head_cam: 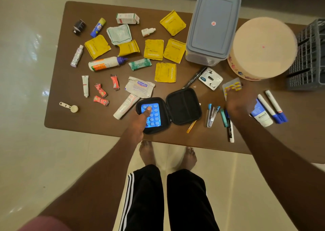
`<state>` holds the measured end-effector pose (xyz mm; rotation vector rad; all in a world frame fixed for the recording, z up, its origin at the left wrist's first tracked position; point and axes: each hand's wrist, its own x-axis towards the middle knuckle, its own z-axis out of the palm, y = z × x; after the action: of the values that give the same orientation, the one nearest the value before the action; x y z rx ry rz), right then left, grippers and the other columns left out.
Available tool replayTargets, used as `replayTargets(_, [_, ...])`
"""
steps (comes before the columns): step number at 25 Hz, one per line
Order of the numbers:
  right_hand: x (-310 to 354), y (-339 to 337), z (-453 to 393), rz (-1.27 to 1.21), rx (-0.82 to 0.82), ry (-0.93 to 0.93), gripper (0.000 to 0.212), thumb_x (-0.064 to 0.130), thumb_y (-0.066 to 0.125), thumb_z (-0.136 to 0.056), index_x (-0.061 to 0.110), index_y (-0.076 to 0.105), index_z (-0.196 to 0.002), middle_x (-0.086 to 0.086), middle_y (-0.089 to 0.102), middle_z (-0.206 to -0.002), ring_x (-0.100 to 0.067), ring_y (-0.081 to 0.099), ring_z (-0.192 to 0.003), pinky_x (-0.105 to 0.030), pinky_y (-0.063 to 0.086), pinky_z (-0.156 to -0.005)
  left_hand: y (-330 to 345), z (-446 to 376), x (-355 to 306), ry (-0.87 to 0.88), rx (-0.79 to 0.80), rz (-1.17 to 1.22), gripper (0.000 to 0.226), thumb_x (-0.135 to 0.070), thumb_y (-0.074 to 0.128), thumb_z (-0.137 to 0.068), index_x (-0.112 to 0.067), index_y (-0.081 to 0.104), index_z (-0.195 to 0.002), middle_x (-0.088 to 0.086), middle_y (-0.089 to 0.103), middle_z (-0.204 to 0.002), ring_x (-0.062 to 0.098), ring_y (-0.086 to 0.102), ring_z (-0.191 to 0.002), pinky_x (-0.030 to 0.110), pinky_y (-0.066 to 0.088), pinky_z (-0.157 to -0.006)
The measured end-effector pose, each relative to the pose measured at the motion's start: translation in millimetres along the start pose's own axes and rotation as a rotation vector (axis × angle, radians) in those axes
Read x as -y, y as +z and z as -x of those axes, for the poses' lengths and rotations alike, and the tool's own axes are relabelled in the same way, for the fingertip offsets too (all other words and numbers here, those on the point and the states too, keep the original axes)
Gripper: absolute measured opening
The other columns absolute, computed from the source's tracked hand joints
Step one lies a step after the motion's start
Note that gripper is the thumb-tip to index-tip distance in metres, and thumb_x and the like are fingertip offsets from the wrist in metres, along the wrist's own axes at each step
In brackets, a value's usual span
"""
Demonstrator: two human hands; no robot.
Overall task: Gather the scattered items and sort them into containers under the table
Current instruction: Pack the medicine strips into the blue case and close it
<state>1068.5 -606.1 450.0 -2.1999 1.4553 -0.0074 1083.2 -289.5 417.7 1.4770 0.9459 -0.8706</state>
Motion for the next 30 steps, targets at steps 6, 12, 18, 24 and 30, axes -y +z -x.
replayTargets(6, [25,9,85,-0.568,0.283,0.008,0.033,0.02,0.08,-0.089,0.017,0.063,-0.117,0.008,0.071,-0.101,-0.004,0.072,-0.087,-0.016,0.055,-0.064,-4,4,-4,-0.016,0.06,0.033,0.042,-0.055,0.069,-0.09,-0.021,0.067,-0.115,0.004,0.075,-0.114,0.024,0.073,-0.101,0.042,0.059,-0.094])
replayTargets(12, [42,77,162,-0.367,0.654,-0.204,0.031,0.017,0.078,-0.091,0.013,0.07,-0.12,0.002,0.073,-0.105,0.001,0.067,-0.083,-0.007,0.051,-0.065,-3,8,-13,-0.031,0.109,0.16,0.066,-0.074,0.028,-0.098,-0.022,0.07,-0.1,0.005,0.077,-0.096,0.021,0.073,-0.088,0.036,0.058,-0.084])
replayTargets(18, [48,105,187,0.193,0.458,-0.495,0.056,0.031,0.083,-0.084,0.025,0.053,-0.13,-0.001,0.05,-0.127,-0.018,0.049,-0.116,-0.035,0.056,-0.077,-11,5,-7,0.036,0.099,0.026,0.03,-0.05,0.065,-0.095,-0.023,0.074,-0.101,0.006,0.079,-0.099,0.025,0.074,-0.098,0.042,0.056,-0.098])
replayTargets(24, [43,90,166,-0.006,0.495,-0.531,0.03,0.036,0.076,-0.09,0.029,0.06,-0.115,0.006,0.056,-0.112,-0.011,0.055,-0.102,-0.033,0.054,-0.074,-9,0,3,0.056,0.09,0.092,0.026,-0.03,0.065,-0.099,-0.013,0.068,-0.119,0.003,0.076,-0.102,0.014,0.073,-0.086,0.027,0.057,-0.074])
replayTargets(30, [32,59,67,-0.097,0.031,-0.301,0.02,0.028,0.058,-0.094,0.024,0.065,-0.112,-0.003,0.059,-0.117,-0.022,0.059,-0.105,-0.045,0.054,-0.089,-8,-3,2,0.026,0.062,0.113,0.011,-0.03,0.069,-0.096,-0.023,0.067,-0.104,-0.002,0.076,-0.096,0.017,0.074,-0.091,0.035,0.059,-0.086])
